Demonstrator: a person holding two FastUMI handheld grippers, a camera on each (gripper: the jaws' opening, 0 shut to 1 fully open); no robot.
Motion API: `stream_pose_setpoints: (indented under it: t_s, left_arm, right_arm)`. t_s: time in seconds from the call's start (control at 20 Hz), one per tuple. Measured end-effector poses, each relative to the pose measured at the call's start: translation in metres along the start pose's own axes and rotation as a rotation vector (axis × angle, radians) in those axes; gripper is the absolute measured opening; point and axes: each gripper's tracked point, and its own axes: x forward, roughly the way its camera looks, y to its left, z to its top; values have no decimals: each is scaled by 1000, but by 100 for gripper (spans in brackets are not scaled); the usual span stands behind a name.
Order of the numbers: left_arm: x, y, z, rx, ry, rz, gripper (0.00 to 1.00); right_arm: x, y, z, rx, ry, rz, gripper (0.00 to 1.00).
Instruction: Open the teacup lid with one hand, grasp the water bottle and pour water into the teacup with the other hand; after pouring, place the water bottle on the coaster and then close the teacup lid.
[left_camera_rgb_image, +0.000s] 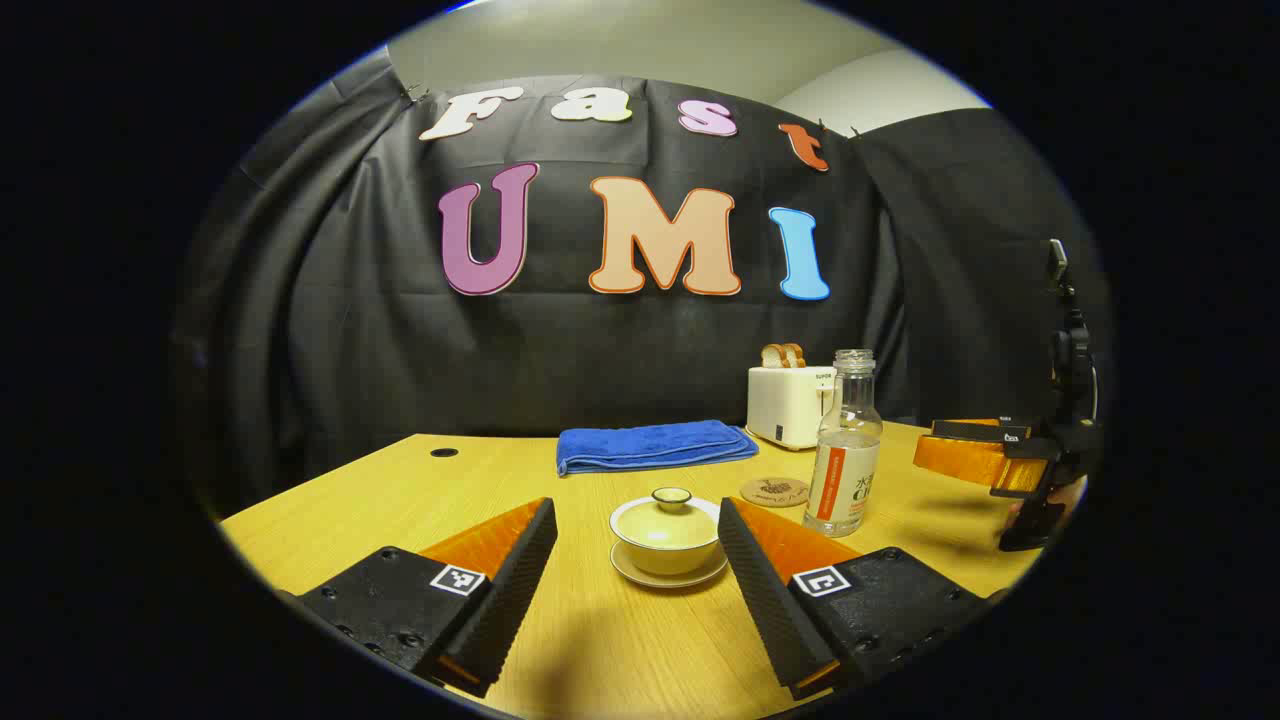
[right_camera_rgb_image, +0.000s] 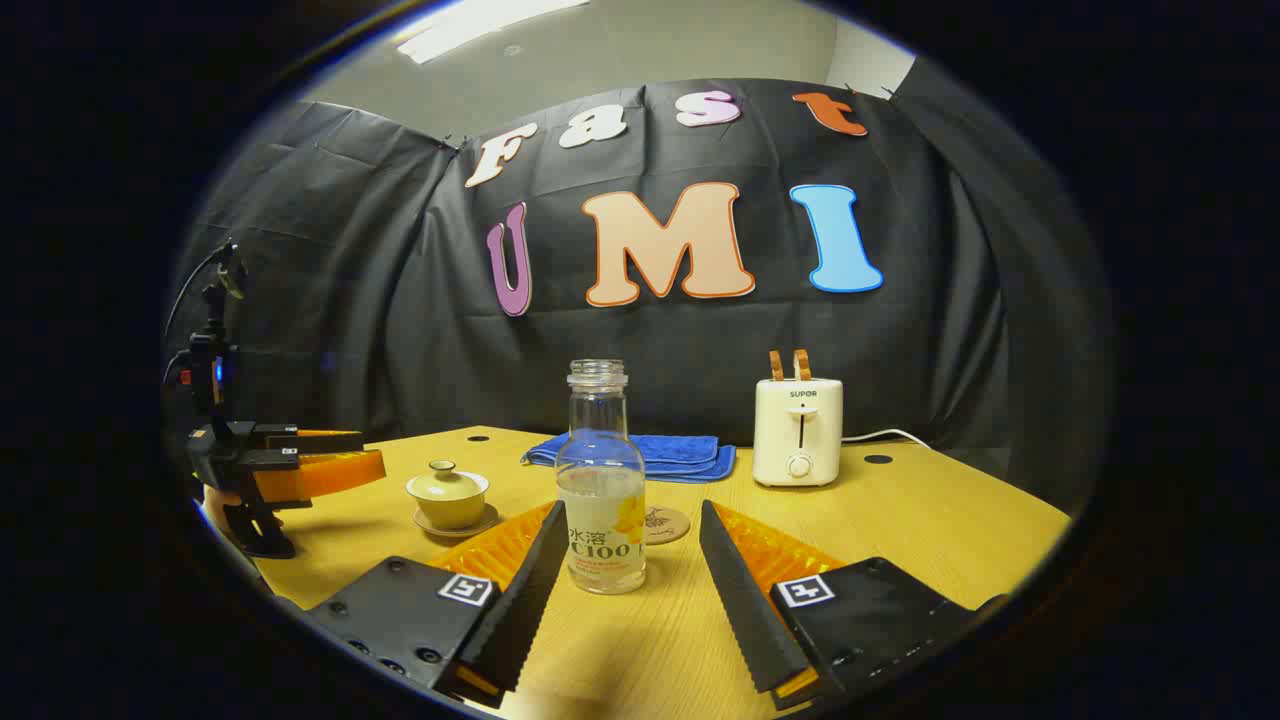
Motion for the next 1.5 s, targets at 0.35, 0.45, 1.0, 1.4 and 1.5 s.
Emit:
stream_pose_setpoints:
  t_s: [0.35, 0.45, 1.0, 1.4, 1.5]
  left_arm:
    - [0, 0, 1, -1, 2, 4, 95]
    - [0, 1, 1, -1, 3, 4, 95]
    - [0, 3, 2, -2, 4, 20, 95]
    - [14, -5, 1, -2, 10, 3, 95]
    - [24, -6, 0, 0, 14, 6, 95]
  right_arm:
    - [0, -3, -1, -2, -1, -20, 86]
    - [-1, -4, -1, -2, 0, -21, 86]
    - [-1, -4, 0, -2, 1, -20, 87]
    - [-2, -4, 0, -2, 1, -19, 87]
    - [-2, -4, 1, -2, 1, -19, 87]
